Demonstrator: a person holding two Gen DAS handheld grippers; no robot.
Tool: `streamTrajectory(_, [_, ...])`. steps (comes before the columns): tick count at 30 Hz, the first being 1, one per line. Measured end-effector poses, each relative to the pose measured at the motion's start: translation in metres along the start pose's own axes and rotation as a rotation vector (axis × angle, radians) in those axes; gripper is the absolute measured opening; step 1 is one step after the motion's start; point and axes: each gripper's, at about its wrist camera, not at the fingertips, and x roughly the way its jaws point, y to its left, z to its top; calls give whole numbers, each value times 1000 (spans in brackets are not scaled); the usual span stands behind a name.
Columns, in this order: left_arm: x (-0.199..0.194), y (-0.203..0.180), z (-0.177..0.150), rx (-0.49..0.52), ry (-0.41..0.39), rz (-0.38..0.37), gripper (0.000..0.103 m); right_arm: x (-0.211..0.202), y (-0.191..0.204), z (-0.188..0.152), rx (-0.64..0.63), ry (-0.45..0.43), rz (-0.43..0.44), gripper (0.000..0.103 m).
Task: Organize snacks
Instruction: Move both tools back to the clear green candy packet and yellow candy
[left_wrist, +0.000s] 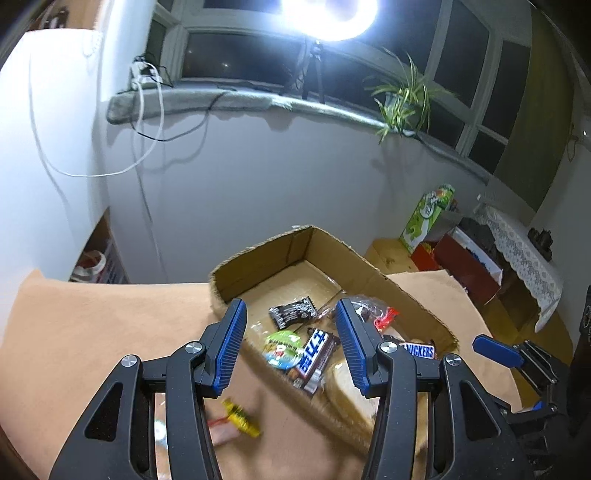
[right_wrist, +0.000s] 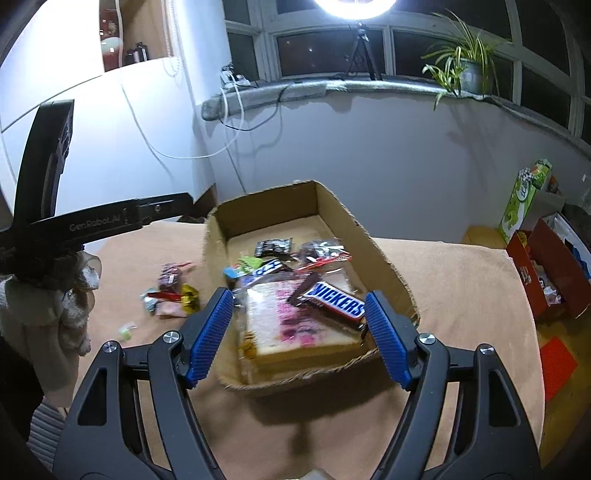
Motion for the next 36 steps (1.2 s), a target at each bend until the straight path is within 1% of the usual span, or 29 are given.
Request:
streamTrajectory(5, [-38,13,-15,-20,-37,15,49,-22,16,-10,-11,-21,32,77])
streamTrajectory(9, [-65,24,-32,-32,-59,26,49,-29,29,-24,-9,5,95,77])
streamTrajectory(11, [-80,32,-42,-43,-69,29,49,-31,36,-32,-10,16,110,77])
streamTrajectory(15, [-101,48,-63,-60,-75,47,49,-35,50,-48,-18,26,120,76])
streamTrajectory(19, [-112,66,-84,-105,-68,57,49,-37,62,-59,-24,35,145,76])
streamTrajectory(21, [-113,70,-95,-119,-60,62,49,-34,69,-63,-34,41,150,76])
streamTrajectory(25, [-104,75,-115,-126,-24,62,49,-23,84,-67,-48,62,163,67])
streamTrajectory(26, [-104,76,-119,-127,-20,61,49,-18,88,-67,-50,67,162,66])
streamTrajectory(28, [-98,77,-127,-129,-9,53,49,-8,97,-65,-55,72,155,59])
streamTrajectory(31, [-85,77,-135,-128,17,30,49,9,109,-62,-59,74,148,55])
streamTrajectory(34, [-73,77,-140,-102,44,19,49,30,120,-58,-64,82,126,53])
streamTrajectory(35, [-70,78,-141,-94,51,20,49,39,123,-57,-62,92,121,51])
streamTrajectory(36, [-67,79,-141,-93,59,18,49,47,125,-57,-60,102,118,46])
